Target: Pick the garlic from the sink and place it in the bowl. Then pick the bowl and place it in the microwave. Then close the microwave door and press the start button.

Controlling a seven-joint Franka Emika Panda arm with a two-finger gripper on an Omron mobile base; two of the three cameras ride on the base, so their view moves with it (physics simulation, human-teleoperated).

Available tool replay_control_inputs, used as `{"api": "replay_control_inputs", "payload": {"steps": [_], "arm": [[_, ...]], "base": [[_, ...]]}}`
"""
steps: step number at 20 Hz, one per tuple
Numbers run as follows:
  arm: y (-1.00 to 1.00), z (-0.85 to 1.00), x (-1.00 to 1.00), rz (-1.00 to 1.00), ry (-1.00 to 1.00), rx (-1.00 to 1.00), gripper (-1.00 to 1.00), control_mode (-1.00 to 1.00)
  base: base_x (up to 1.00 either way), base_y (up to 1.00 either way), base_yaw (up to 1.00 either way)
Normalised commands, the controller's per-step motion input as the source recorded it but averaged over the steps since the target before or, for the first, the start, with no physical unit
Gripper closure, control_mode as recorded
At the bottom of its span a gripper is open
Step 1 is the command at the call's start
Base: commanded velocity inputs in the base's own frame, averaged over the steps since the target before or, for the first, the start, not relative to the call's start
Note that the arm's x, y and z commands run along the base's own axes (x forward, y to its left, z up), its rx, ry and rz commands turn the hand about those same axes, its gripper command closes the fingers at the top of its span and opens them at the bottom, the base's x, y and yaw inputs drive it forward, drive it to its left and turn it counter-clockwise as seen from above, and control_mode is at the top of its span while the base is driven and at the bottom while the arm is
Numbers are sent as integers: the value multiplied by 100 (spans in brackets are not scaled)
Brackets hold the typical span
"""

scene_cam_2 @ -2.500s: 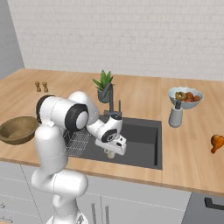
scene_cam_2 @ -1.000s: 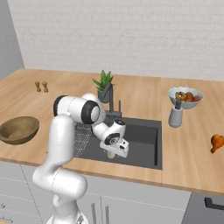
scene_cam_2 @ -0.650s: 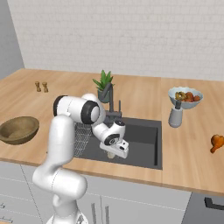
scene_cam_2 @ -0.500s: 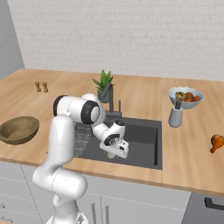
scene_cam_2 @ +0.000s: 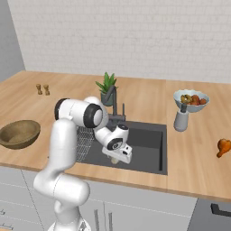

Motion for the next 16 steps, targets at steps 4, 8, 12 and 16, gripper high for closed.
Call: {"api": "replay_control_inputs", "payload": {"steps": [4, 8, 12, 16], "arm": [[-5, 36, -47, 0, -6, 0, 100, -100], [-55, 98, -80, -4, -19, 0, 100, -100], [-52, 100, -56, -8, -12, 1, 100, -100], [-31, 100, -52, -8, -7, 2, 100, -100]], "base": [[0, 0, 0], [0, 0, 0], [0, 0, 0], [0, 0, 0]]}}
